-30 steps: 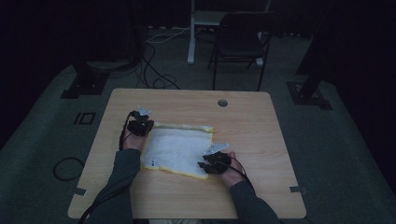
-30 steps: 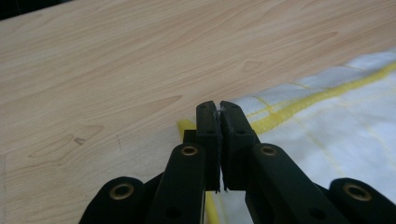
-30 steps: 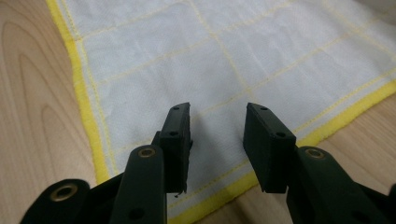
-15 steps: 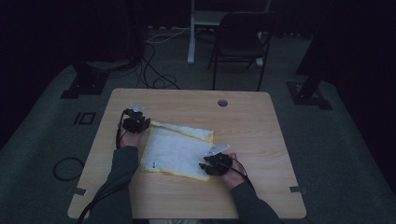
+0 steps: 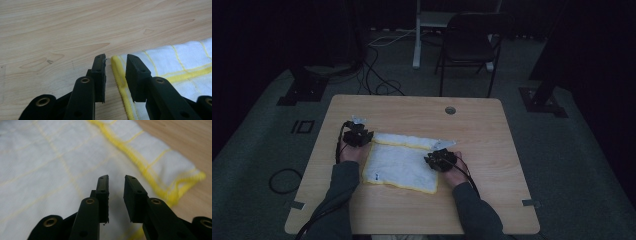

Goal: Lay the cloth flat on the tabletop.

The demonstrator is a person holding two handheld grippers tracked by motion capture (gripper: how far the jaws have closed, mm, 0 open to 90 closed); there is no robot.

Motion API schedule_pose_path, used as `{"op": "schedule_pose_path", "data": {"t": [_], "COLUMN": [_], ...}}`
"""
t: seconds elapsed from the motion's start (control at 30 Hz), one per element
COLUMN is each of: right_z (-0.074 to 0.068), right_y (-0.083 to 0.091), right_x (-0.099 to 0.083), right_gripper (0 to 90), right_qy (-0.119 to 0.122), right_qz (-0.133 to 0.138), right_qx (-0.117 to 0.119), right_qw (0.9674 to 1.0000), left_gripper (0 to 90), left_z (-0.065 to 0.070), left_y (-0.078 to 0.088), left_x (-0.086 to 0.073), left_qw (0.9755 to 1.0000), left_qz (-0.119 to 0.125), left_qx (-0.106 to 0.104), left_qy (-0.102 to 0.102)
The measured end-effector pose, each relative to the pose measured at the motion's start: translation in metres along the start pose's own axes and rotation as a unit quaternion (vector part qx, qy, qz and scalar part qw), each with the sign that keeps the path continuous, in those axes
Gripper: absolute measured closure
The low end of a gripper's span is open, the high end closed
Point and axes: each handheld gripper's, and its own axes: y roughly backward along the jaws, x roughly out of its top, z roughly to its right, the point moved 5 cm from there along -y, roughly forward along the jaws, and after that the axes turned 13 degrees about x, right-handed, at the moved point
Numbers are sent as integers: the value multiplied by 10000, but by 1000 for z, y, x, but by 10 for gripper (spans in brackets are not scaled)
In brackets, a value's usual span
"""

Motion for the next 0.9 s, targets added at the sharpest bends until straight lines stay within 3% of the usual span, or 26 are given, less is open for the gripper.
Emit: {"op": "schedule_pose_path", "data": {"t": [0.1,0.27,0.33,0.53,0.6,0.7,0.8,0.9], "right_z": [8,20,29,41,46,49,49,44], "right_y": [-9,-17,-21,-25,-26,-25,-25,-28], "right_x": [9,16,20,29,30,32,33,35], "right_gripper": [747,756,759,769,773,772,752,623], "right_qy": [-33,-87,-152,-39,-101,-171,-186,-84], "right_qz": [-52,-151,-227,-273,-260,-179,-150,-163], "right_qx": [-31,-83,-209,-533,-594,-597,-561,-344], "right_qw": [10000,9998,9994,9982,9978,9979,9981,9992], "left_gripper": [700,699,700,729,740,753,763,775], "left_z": [1,12,28,61,70,80,84,85], "left_y": [-1,5,12,16,15,12,9,11], "left_x": [0,-2,-7,-22,-25,-31,-35,-36], "left_qw": [10000,9996,9980,9930,9909,9881,9877,9871], "left_qz": [-19,45,137,121,81,-59,-99,-86], "left_qx": [-27,-168,-357,-685,-770,-873,-892,-926], "left_qy": [8,-205,-496,-953,-1106,-1266,-1278,-1302]}}
